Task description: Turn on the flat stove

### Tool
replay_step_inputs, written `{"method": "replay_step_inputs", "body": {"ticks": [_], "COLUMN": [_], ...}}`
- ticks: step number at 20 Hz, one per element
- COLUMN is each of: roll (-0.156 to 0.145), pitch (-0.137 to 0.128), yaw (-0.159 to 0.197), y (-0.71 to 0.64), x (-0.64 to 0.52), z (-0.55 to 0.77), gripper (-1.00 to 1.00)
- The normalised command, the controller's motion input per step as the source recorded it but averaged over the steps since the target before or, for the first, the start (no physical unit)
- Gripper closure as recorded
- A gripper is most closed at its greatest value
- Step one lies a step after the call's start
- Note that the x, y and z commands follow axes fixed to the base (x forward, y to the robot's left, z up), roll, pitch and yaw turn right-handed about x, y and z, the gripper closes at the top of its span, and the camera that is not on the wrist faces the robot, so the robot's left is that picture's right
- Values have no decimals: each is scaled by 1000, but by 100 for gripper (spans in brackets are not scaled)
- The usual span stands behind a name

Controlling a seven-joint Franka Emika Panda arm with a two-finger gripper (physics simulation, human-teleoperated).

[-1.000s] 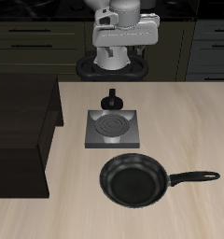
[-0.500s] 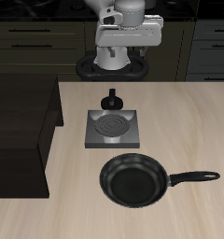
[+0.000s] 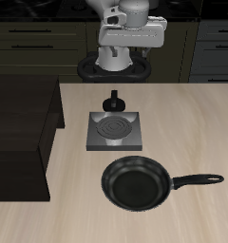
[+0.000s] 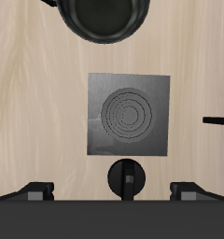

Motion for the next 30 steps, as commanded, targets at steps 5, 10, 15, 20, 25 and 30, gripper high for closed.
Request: {"method": "replay_step_inputs", "body": {"ticks": [5,10,15,20,25,30], "roll": [-45,2,41,-28,-7,-4], "pitch": [-17,-25,-11,-23,28,25], "yaw": [-40,9,-18,8,-62,-33], "y": [-159,-80,-21,-74,-136,-180], "x": [-320,-386,-482,-317,-125,-119], "z": [-24,-51,-204,-252,-266,-290], "gripper": [-100,-100,-100,-100,-100,-100]}}
